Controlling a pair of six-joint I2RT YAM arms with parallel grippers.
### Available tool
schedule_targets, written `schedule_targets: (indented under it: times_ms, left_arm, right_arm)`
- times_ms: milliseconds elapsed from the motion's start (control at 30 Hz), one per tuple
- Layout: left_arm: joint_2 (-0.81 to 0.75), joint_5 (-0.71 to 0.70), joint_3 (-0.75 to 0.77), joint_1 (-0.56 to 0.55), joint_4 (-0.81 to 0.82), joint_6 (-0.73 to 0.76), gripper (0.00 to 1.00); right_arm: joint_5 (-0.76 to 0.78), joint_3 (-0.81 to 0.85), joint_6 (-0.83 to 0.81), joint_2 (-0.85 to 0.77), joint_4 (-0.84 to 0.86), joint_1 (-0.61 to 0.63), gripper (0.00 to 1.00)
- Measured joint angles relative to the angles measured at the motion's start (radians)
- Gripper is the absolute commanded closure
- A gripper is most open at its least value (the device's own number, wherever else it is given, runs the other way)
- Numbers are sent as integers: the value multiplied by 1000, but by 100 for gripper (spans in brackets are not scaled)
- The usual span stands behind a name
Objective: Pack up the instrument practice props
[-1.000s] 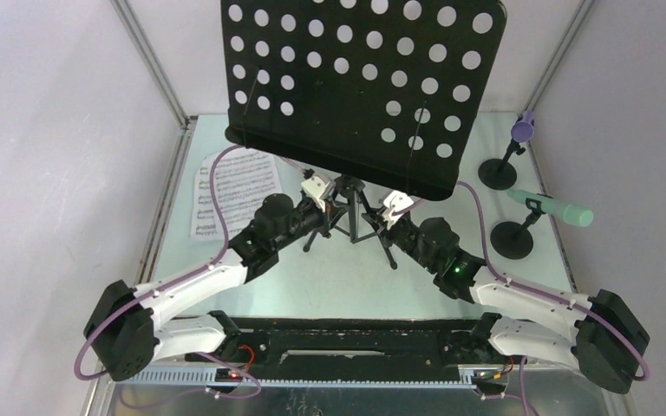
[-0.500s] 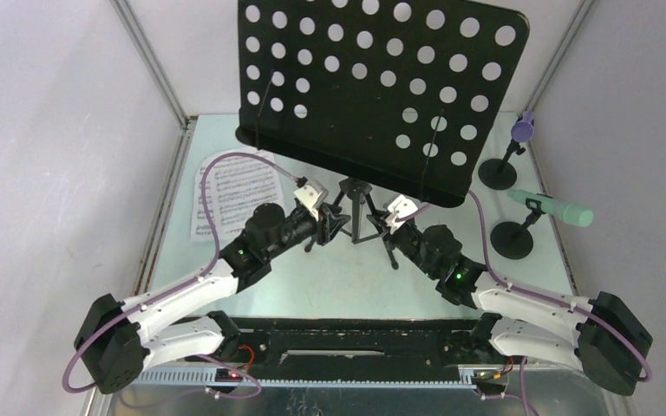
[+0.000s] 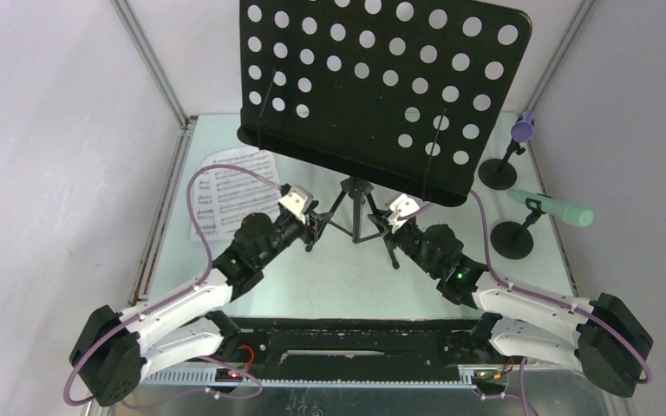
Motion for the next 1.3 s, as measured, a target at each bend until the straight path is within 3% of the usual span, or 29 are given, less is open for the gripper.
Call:
schedule_targets:
  times_ms: [133, 400, 467, 667, 700, 1300]
  left_arm:
    - [48, 90, 0, 50, 71, 50, 37]
    - [132, 238, 0, 82, 110, 106, 40]
    - [154, 266, 2, 82, 114, 116, 48]
    - [235, 314, 32, 85, 106, 133, 98]
    - [240, 331, 41, 89, 97, 143, 100]
    - [226, 433, 140, 80, -58, 76, 100]
  right_arm:
    - [-3, 0, 0, -2, -3, -4, 100]
    - [-24, 0, -2, -15, -21, -7, 100]
    - [-27, 0, -3, -15, -21, -7, 100]
    - [-32, 0, -4, -15, -21, -9, 100]
    - [-32, 0, -4, -15, -21, -10, 100]
    - [-42, -1, 33, -38, 31, -19, 100]
